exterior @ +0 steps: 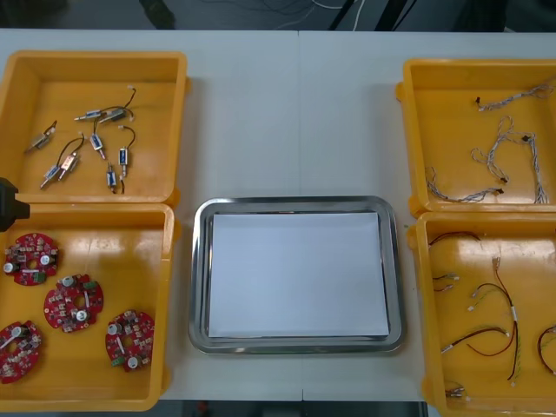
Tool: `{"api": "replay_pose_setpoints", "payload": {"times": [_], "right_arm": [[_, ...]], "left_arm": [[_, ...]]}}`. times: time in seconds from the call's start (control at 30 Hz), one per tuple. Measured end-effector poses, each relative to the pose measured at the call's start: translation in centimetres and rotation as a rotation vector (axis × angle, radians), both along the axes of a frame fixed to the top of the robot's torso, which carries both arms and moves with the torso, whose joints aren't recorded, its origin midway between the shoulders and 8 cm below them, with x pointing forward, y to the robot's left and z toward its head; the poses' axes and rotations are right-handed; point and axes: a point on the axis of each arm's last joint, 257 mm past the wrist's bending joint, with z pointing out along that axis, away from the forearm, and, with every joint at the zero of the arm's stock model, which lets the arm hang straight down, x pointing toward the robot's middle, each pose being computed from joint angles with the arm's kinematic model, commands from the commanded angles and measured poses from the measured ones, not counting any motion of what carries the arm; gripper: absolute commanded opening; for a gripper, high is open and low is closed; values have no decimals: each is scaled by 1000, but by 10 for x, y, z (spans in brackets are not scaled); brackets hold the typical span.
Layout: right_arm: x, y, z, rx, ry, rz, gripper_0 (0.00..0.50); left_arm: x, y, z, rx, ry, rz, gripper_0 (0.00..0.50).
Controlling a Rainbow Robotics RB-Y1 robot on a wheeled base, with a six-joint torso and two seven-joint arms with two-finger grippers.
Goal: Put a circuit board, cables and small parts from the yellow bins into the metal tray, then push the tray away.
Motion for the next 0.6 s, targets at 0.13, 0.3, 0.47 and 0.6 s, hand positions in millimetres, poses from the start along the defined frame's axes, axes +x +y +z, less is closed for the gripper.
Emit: {"api": "replay_pose_setpoints", "payload": {"times": [0.13,0.3,0.47,0.6], "right_arm": [[0,0,0,0,0,0,500],[0,0,0,0,0,0,500],[0,0,0,0,0,0,500],[0,0,0,0,0,0,500]], "left_arm": [[0,0,0,0,0,0,500],[0,0,0,0,0,0,500],[0,0,0,0,0,0,500],[0,0,0,0,0,0,500]]}}
